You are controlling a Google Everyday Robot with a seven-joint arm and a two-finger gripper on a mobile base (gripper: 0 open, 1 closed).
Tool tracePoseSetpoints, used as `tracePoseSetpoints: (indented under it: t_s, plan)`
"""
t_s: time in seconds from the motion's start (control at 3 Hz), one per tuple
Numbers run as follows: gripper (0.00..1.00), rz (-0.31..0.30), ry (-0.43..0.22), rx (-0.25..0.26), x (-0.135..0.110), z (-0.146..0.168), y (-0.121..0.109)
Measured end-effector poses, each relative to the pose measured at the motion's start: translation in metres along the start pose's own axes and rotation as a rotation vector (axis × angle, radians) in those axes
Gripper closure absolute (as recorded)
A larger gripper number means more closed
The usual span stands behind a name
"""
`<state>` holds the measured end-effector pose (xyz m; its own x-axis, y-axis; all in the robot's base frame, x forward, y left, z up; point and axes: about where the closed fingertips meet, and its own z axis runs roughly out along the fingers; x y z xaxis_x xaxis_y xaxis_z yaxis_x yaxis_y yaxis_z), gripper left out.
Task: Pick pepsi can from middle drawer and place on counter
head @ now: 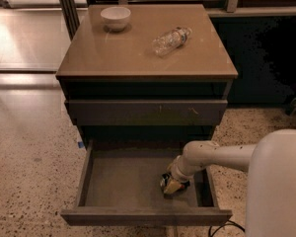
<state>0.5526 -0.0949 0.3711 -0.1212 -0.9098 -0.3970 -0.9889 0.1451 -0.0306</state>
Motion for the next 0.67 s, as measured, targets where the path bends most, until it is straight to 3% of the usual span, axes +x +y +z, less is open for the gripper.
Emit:
tracePoseSetpoints:
  t_s: [0.67]
  plan:
    - [1.0,0.0,0.0,0.0,0.0,0.0,0.0]
